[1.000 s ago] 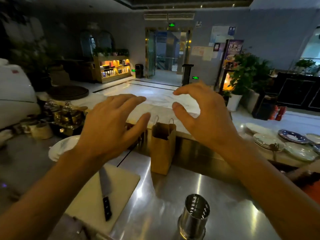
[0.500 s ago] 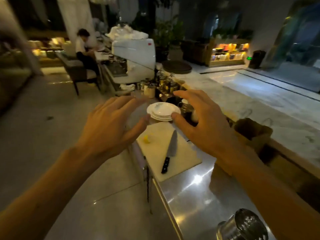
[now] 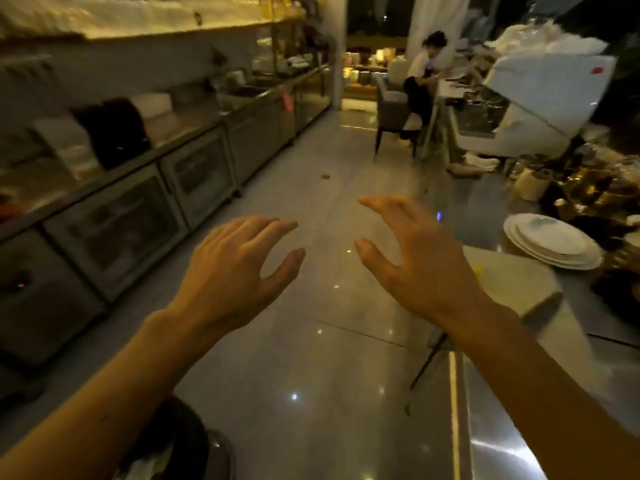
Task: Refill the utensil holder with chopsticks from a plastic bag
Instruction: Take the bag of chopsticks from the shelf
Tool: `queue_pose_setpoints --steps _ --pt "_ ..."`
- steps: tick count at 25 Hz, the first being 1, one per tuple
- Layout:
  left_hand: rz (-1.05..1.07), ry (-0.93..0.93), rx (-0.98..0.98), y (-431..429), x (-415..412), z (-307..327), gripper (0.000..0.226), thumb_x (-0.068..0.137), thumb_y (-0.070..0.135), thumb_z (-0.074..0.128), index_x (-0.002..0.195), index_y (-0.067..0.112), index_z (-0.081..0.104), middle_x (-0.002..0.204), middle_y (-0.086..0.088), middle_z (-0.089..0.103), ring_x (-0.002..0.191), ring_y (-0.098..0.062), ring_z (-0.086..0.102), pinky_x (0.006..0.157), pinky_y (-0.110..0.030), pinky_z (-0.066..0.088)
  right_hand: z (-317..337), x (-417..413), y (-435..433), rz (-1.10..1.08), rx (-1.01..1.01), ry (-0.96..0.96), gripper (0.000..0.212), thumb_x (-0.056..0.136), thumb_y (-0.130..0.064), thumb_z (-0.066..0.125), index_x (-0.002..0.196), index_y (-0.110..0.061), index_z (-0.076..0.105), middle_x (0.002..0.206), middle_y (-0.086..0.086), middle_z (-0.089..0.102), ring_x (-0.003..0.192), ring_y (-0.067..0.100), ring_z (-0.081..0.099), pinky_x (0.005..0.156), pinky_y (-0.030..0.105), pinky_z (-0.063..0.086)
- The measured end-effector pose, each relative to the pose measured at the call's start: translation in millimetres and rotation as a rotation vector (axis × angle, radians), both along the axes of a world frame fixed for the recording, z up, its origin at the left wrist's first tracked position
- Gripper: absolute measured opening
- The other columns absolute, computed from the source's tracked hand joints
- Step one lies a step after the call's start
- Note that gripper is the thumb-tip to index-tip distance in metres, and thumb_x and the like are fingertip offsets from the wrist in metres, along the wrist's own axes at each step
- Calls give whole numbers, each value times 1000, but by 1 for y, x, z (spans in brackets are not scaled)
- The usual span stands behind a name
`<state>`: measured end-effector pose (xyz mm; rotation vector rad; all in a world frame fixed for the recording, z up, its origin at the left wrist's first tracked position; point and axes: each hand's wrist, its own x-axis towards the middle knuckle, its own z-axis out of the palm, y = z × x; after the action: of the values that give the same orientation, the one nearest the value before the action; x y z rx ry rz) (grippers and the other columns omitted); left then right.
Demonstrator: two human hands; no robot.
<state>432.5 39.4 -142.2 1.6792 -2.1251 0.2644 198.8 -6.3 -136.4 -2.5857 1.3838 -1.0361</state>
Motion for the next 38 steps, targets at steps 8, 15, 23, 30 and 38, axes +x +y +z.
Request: queue_pose_setpoints --steps 8,15,23,30,38 --pt "429 33 -24 145 151 3 57 93 58 31 129 23 58 125 -2 64 114 -23 59 92 -40 46 -1 191 56 380 -61 75 53 91 -49 49 140 -31 39 139 1 45 124 21 47 93 37 49" --pt "760 42 -87 333 291 4 55 93 58 30 128 26 57 127 0 62 117 -23 57 94 -42 45 -2 383 191 712 -84 41 55 91 -51 47 142 -29 38 140 2 44 129 23 42 100 44 45" --pt "1110 77 -158 529 412 3 56 92 58 29 128 26 58 127 1 63 116 -21 57 93 -39 45 0 571 359 1004 -95 25 51 91 -52 48 137 -30 44 138 -1 48 127 17 44 97 36 42" --pt "1300 89 -163 603 481 -3 58 92 59 26 131 27 54 130 -1 61 120 -21 56 94 -37 44 1 684 423 1197 -106 41 51 92 -51 48 138 -30 43 136 -2 49 126 17 46 96 37 43" --pt "1360 37 -167 582 613 0 54 92 57 33 130 26 54 128 -2 62 117 -21 58 94 -38 44 -3 832 403 1302 -94 -12 56 90 -54 45 141 -30 37 135 0 49 124 19 46 95 38 44"
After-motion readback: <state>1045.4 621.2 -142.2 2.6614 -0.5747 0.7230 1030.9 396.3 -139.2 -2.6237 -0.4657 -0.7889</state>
